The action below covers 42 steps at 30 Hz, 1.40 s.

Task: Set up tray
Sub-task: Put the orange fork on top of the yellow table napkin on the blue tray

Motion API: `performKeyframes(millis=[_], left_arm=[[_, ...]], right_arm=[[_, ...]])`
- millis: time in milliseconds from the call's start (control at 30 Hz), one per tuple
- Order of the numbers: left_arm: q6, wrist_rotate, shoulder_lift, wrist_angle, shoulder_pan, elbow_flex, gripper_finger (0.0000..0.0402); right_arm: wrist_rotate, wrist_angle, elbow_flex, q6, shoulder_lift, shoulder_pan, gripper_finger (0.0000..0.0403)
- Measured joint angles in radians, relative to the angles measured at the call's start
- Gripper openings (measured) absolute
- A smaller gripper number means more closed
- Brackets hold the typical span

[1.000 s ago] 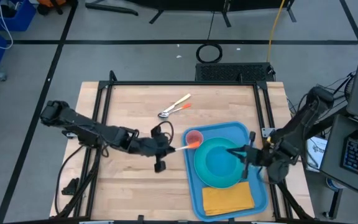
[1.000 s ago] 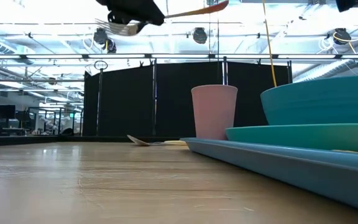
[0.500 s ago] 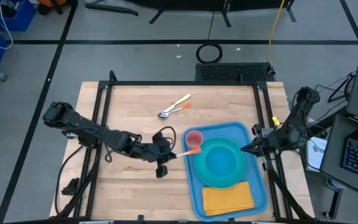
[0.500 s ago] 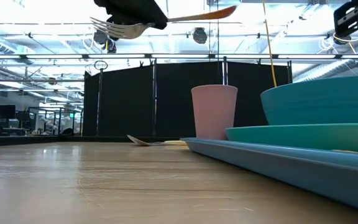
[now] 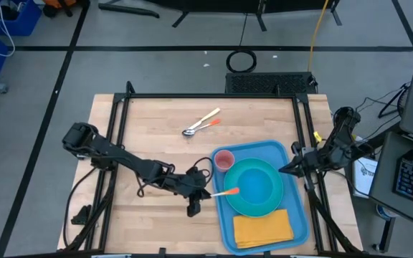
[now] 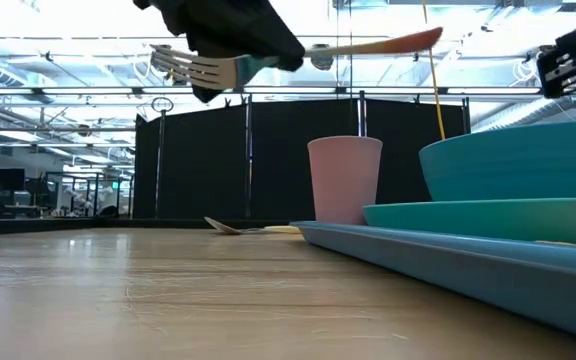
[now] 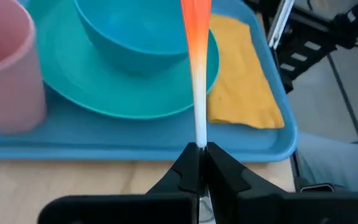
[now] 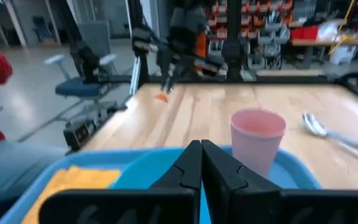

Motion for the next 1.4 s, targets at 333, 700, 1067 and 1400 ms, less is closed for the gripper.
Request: performKeyframes(millis=[333,700,1067,1400], left_arm=[[0.029,0.027,0.162,-0.1,-0.043,0.225,0.001],[0.013,0.031,0.373,-0.222,-0.055,0.52,0.001],[0.03,0.042,0.482,-0.22,-0.069,0.707,0.001],[0.044,0.102,0.651,-0.249,-0.045,0.908,0.001]], right_arm=[[0.005,0.006,-0.032,0.053,0.0,0.0,0.0],[0.032,-0.001,-0.047,0.055,0.0,-0.002,0.0],[0.029,-0.01,-0.047,0.055,0.0,-0.002,0.0],[0.029,-0.011,-0.047,0.055,0.001,-0.002,0.0]])
